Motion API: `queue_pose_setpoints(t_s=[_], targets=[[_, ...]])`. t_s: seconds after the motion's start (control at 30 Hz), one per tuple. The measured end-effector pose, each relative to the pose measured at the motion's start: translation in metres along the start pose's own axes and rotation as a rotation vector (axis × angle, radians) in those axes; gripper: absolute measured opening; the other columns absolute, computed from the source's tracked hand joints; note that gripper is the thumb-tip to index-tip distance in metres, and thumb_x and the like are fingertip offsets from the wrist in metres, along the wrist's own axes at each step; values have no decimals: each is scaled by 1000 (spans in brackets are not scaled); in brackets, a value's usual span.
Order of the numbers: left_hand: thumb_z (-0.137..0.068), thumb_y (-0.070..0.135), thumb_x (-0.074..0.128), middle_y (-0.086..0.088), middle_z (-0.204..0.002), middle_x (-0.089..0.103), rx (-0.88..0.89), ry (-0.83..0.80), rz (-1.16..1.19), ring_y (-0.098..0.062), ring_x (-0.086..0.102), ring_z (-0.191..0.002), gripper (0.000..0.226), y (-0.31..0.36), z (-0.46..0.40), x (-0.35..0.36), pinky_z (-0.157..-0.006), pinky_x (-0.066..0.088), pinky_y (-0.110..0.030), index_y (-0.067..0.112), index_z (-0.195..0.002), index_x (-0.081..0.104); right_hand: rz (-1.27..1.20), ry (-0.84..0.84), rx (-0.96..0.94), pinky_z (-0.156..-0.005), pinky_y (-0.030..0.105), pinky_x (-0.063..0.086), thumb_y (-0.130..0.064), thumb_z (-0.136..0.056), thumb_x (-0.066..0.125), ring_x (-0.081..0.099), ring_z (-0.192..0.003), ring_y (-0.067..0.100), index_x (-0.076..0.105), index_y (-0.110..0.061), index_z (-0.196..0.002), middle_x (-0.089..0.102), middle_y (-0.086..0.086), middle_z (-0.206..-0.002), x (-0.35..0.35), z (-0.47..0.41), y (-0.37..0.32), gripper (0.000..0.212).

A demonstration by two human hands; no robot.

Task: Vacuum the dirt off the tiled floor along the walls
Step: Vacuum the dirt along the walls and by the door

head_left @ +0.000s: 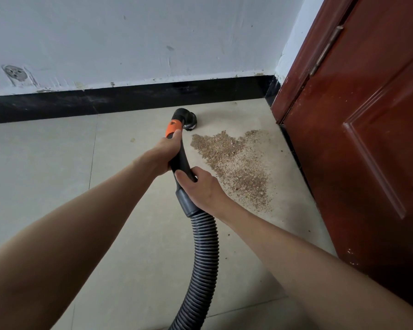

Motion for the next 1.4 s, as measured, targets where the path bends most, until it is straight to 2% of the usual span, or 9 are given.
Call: queue_pose_setpoints(t_s=[0.23,0.47,0.6,0.8,0.97,1.07,1.2,1.27,1.4], targets=[[-99,44,35,-8,-83,49,29,-77,-3,-18,51,-70,43,16,-4,47,-54,43,-27,3,-108,43,15,94,-1,-46,17,34,-49,-95,50,50,-58,9,44,-24,-73,52,-4,-72,-41,-4,19,33],[-98,51,35,-10,-89,52,19,-138,-51,-20,55,-72,58,20,-7,84,-50,45,-26,0,-123,44,18,138,23,-51,23,37,-47,-94,51,53,-61,11,46,-25,-74,54,-3,-72,-69,3,41,31],[-95,57,38,-9,-86,52,12,-147,-19,-20,55,-70,64,22,-7,90,-52,46,-28,0,-123,45,22,151,20,-52,25,41,-48,-94,51,55,-62,12,48,-25,-77,56,-2,-74,-74,7,42,29],[-92,58,41,-7,-80,51,23,-82,92,-19,52,-67,57,21,-6,53,-54,44,-29,4,-107,49,53,65,-40,-54,27,41,-48,-93,52,53,-63,14,48,-23,-79,57,-1,-76,-55,13,23,30],[-93,56,43,-9,-80,51,36,-4,216,-20,52,-66,58,8,13,17,-57,46,-30,0,-108,47,102,-49,-47,-51,25,34,-48,-95,52,48,-62,11,44,-21,-74,51,-2,-73,-30,13,1,35],[-94,55,43,-9,-80,49,13,8,284,-20,50,-66,59,0,24,3,-59,45,-29,0,-113,46,154,-84,-56,-53,27,36,-52,-97,45,51,-65,13,44,-20,-75,54,-1,-75,-17,15,-11,39],[-92,58,43,-7,-85,48,-53,-101,305,-19,49,-71,59,-12,34,-3,-62,45,-28,3,-114,47,203,-120,-79,-63,36,50,-51,-99,42,62,-71,23,51,-12,-78,63,9,-79,-8,15,-21,45],[-93,55,44,-8,-86,48,-90,-153,322,-19,50,-72,55,-19,38,-1,-61,46,-28,4,-113,46,273,-98,-72,-53,30,41,-53,-98,41,55,-65,18,49,-13,-80,57,4,-75,-8,17,-18,45],[-94,50,44,-10,-93,51,-172,-202,354,-21,53,-79,51,-36,40,8,-60,43,-31,7,-121,40,357,-81,-36,-51,26,34,-55,-98,40,50,-67,19,47,-12,-88,48,1,-74,-6,23,3,44]])
Point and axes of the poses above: each hand's wrist, its own z-axis away from the middle knuckle, its own x-axis out of the palm, y = z × x, the point moved 6 cm from there along -z, towards the middle knuckle
